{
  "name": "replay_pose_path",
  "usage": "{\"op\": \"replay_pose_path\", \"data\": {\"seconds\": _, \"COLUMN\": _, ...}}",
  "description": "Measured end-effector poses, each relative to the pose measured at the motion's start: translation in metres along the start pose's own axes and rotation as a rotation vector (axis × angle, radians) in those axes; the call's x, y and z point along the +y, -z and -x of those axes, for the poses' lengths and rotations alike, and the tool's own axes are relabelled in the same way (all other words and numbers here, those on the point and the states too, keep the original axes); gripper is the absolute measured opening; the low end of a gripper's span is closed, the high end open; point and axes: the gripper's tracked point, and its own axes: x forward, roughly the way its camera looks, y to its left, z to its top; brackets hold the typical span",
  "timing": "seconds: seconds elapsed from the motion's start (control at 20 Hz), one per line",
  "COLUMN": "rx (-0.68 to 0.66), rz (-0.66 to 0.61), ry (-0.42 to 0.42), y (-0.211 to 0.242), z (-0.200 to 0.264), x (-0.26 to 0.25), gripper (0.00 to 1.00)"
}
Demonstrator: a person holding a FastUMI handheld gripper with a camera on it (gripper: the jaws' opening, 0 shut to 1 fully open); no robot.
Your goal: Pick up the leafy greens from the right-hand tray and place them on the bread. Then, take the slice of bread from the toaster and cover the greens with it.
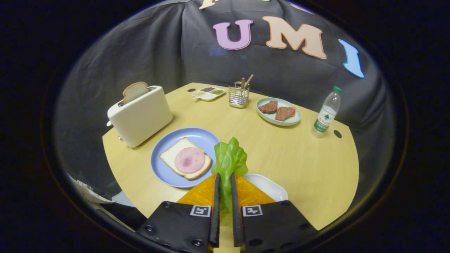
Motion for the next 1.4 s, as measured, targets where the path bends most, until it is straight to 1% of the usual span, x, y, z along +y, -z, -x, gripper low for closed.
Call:
{"op": "replay_pose_path", "data": {"seconds": 0.4, "rx": -0.017, "rz": 0.018, "ry": -0.047, "y": -0.029, "z": -0.025, "x": 0.051, "gripper": 0.19}}
{"op": "replay_pose_path", "data": {"seconds": 0.7, "rx": -0.021, "rz": 0.026, "ry": -0.081, "y": -0.042, "z": -0.044, "x": 0.084, "gripper": 0.19}}
{"op": "replay_pose_path", "data": {"seconds": 1.4, "rx": 0.039, "rz": 0.058, "ry": -0.144, "y": -0.038, "z": -0.085, "x": 0.133, "gripper": 0.19}}
